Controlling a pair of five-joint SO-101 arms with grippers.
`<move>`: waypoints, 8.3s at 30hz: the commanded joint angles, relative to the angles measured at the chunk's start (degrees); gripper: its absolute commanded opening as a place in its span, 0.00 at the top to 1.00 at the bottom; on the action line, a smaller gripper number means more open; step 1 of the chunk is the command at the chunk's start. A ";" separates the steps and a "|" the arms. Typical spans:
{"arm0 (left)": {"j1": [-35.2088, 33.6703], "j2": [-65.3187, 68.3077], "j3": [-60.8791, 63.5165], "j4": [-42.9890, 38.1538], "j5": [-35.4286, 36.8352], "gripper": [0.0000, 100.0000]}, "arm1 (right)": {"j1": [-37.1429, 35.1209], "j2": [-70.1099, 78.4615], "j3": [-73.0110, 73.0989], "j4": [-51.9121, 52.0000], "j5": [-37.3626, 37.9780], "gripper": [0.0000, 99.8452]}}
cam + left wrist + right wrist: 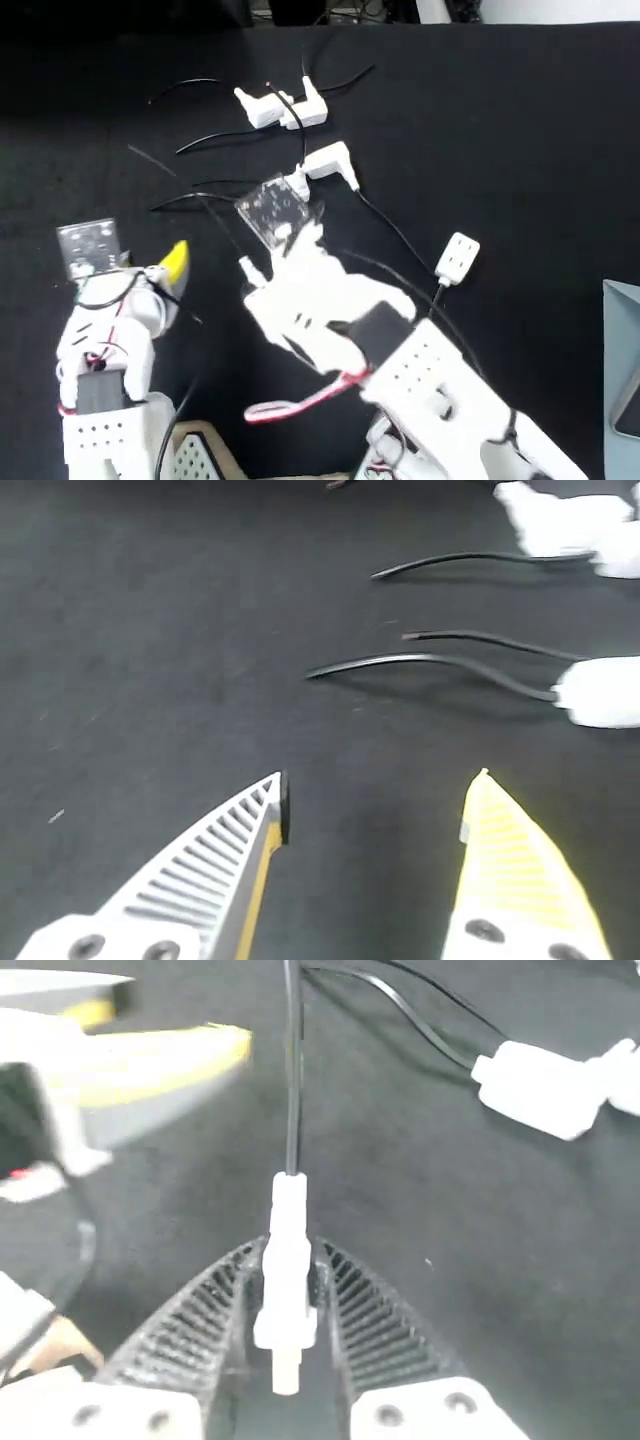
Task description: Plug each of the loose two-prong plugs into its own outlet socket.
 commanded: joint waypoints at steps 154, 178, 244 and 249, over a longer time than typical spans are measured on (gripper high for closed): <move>42.59 70.15 -40.48 -4.40 -4.66 0.97 | 20.40 -58.07 -4.88 7.03 -5.01 0.99; 18.77 34.90 -11.12 -0.88 -10.37 0.80 | 12.57 -18.95 -2.59 5.98 -2.11 0.99; -9.10 44.57 -18.86 1.14 -15.12 0.67 | 3.78 14.46 -4.70 -13.98 7.65 0.99; -8.92 44.57 -13.49 -5.98 -10.99 0.67 | 3.69 22.29 -9.27 -13.98 11.16 0.99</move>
